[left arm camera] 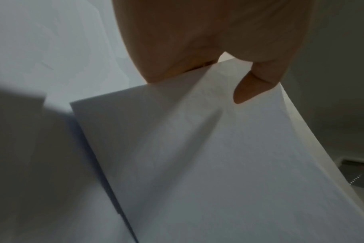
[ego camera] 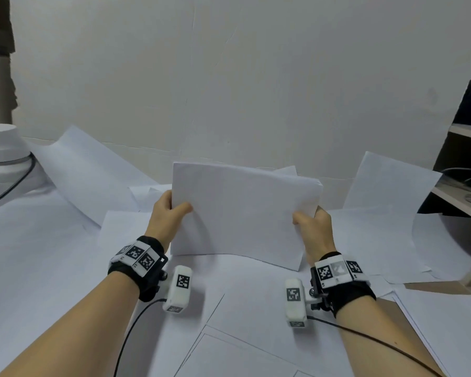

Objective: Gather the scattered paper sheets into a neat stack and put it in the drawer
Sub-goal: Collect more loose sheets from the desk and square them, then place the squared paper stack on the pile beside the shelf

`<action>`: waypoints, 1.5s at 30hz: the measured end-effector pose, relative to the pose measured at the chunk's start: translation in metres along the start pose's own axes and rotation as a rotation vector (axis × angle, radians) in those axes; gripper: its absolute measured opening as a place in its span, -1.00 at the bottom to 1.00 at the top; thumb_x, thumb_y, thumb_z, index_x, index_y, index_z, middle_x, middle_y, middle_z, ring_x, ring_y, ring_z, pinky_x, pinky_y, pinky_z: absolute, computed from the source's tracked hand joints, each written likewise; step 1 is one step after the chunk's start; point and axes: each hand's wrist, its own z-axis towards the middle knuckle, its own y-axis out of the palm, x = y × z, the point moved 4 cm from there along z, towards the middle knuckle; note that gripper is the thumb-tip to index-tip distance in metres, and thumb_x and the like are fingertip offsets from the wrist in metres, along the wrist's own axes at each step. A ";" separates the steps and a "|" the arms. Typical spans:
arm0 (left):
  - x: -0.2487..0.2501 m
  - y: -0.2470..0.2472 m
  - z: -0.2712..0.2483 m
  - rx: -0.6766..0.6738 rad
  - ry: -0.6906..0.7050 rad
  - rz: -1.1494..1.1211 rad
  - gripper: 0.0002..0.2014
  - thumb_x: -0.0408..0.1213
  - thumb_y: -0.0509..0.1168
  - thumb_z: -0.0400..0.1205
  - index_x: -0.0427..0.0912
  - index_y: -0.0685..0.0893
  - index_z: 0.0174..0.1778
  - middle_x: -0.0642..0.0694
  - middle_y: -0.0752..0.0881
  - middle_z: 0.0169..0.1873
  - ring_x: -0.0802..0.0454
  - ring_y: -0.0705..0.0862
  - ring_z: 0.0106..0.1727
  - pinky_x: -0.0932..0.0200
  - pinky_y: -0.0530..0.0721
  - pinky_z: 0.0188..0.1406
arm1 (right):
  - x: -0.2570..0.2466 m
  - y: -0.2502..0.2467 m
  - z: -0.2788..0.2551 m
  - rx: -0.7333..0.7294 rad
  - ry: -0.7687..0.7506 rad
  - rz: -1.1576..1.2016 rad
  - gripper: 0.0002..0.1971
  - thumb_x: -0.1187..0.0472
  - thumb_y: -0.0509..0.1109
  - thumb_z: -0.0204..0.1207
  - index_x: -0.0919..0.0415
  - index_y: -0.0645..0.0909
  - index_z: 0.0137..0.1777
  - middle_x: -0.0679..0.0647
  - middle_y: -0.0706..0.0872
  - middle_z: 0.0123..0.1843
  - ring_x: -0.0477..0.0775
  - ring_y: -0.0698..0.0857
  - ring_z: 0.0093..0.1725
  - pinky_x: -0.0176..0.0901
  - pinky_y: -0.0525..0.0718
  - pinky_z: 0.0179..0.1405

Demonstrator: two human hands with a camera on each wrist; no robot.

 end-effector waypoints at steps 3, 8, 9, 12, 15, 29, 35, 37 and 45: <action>-0.003 0.000 0.000 0.020 -0.012 0.027 -0.56 -0.22 0.32 0.35 -0.23 0.65 0.16 -0.17 0.78 0.03 -0.09 0.74 -0.03 0.05 0.66 -0.09 | 0.005 -0.002 0.000 0.025 -0.008 -0.005 -0.82 0.47 0.26 0.37 0.21 0.62 -0.16 0.04 0.61 -0.23 0.06 0.56 -0.21 -0.09 0.55 -0.18; -0.009 -0.001 -0.001 0.026 -0.031 0.109 -0.65 -0.30 0.32 0.46 -0.23 0.68 0.17 -0.17 0.80 0.04 -0.18 0.76 0.03 0.04 0.68 -0.08 | 0.008 0.000 -0.007 -0.028 0.014 -0.076 -0.85 0.46 0.26 0.45 0.33 0.64 -0.09 -0.01 0.67 -0.26 0.04 0.62 -0.23 -0.19 0.60 -0.23; -0.007 -0.001 -0.001 0.030 -0.030 0.132 -0.71 -0.36 0.32 0.52 -0.22 0.68 0.17 -0.17 0.80 0.04 -0.19 0.77 0.06 -0.02 0.72 -0.03 | 0.004 0.000 -0.009 -0.027 0.004 -0.109 -0.84 0.45 0.25 0.47 0.25 0.64 -0.15 -0.05 0.67 -0.29 0.01 0.61 -0.27 -0.24 0.59 -0.29; 0.006 0.000 -0.003 0.035 -0.006 0.185 -0.75 -0.45 0.30 0.59 -0.20 0.68 0.17 -0.15 0.80 0.04 -0.19 0.78 0.09 -0.16 0.74 0.14 | -0.011 -0.001 -0.016 -0.030 -0.060 -0.197 -0.79 0.40 0.28 0.50 0.07 0.60 -0.21 -0.11 0.67 -0.32 -0.06 0.62 -0.34 -0.30 0.56 -0.40; 0.030 0.005 -0.007 0.062 0.055 0.183 -0.80 -0.47 0.33 0.59 -0.29 0.66 0.13 -0.21 0.78 0.03 -0.21 0.76 0.04 -0.10 0.73 0.04 | -0.030 -0.012 -0.026 0.024 -0.140 -0.242 -0.73 0.38 0.31 0.47 0.00 0.51 -0.36 -0.19 0.59 -0.44 -0.03 0.54 -0.39 -0.26 0.50 -0.40; 0.055 0.160 -0.124 -0.396 -0.554 -0.755 -0.49 -0.21 0.52 0.57 -0.21 0.49 0.38 -0.26 0.62 0.28 -0.27 0.71 0.26 -0.21 0.70 0.30 | -0.099 -0.131 -0.110 0.367 -0.146 0.017 -0.75 0.50 0.25 0.47 0.14 0.52 -0.30 -0.04 0.60 -0.35 -0.02 0.52 -0.40 -0.25 0.52 -0.35; 0.074 0.230 -0.165 -0.342 -0.291 -0.643 -0.71 -0.70 0.15 0.60 -0.36 0.60 0.14 -0.29 0.73 0.07 -0.25 0.74 0.00 -0.16 0.75 0.06 | -0.090 -0.201 -0.156 0.366 -0.055 0.124 -0.81 0.50 0.23 0.54 0.24 0.54 -0.20 0.01 0.63 -0.35 -0.09 0.59 -0.49 -0.34 0.55 -0.50; 0.080 0.248 -0.178 -0.386 -0.241 -0.574 -0.56 -0.72 0.16 0.61 -0.29 0.59 0.34 -0.19 0.76 0.20 -0.22 0.78 0.10 -0.19 0.76 0.14 | -0.087 -0.229 -0.164 0.388 -0.021 0.187 -0.85 0.47 0.27 0.53 0.25 0.62 -0.10 0.06 0.72 -0.26 0.03 0.69 -0.31 -0.16 0.66 -0.30; 0.070 0.321 -0.224 -0.686 -0.319 -0.247 -0.57 -0.74 0.14 0.65 -0.32 0.61 0.36 -0.25 0.76 0.17 -0.26 0.76 0.07 -0.13 0.78 0.01 | -0.062 -0.371 -0.198 0.627 0.216 -0.027 -0.82 0.50 0.36 0.40 0.28 0.56 -0.06 0.30 0.65 -0.03 0.24 0.72 0.03 0.23 0.80 -0.08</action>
